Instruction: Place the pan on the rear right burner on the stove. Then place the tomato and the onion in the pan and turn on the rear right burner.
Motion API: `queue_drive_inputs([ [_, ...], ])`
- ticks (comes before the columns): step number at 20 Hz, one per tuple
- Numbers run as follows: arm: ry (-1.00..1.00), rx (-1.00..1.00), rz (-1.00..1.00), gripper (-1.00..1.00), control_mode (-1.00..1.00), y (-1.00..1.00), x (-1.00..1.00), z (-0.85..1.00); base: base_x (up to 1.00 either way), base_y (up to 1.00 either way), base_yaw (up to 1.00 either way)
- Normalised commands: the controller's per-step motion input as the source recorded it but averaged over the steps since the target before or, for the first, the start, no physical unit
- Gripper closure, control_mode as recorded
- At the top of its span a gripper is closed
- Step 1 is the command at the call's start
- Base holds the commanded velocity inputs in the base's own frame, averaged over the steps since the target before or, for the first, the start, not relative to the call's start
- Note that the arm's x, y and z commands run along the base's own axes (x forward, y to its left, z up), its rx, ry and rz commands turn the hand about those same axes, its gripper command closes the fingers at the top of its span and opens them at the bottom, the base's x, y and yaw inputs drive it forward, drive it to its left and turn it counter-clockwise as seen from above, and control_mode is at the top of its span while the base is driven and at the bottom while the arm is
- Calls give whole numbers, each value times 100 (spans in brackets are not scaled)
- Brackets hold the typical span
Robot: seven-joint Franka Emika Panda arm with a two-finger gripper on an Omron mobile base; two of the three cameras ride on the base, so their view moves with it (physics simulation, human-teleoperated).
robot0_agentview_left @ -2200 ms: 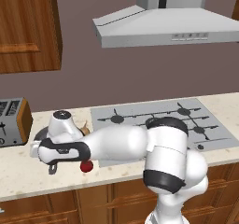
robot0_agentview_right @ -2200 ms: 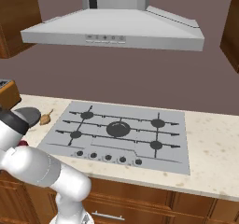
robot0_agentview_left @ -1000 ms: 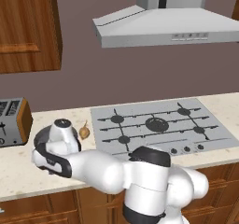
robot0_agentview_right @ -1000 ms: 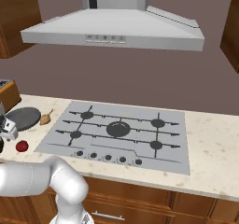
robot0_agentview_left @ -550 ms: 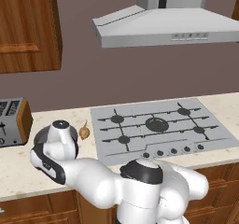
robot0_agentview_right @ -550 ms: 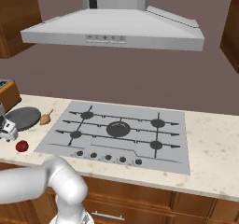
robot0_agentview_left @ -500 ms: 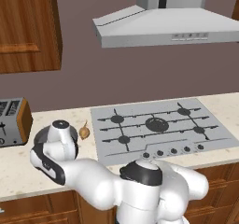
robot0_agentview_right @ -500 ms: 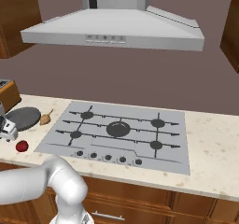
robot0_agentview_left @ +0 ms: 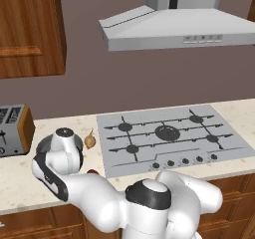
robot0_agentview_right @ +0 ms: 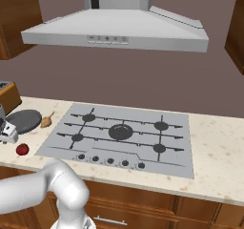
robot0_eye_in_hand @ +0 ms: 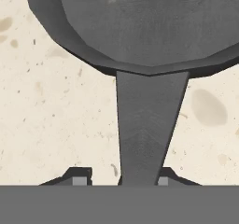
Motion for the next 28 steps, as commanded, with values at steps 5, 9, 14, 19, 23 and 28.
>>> queue_drive_inputs([
  [5,0,0,0,100,-100,0,0,0,0,0,0],
  [9,0,0,0,100,-100,0,1,0,0,0,0],
  [14,0,0,0,100,-100,0,1,15,0,0,0],
  [19,0,0,2,100,-100,0,0,36,0,0,0],
  [23,0,0,1,100,-100,-7,0,39,0,0,0],
  [28,2,0,0,100,-100,-29,0,38,0,0,0],
])
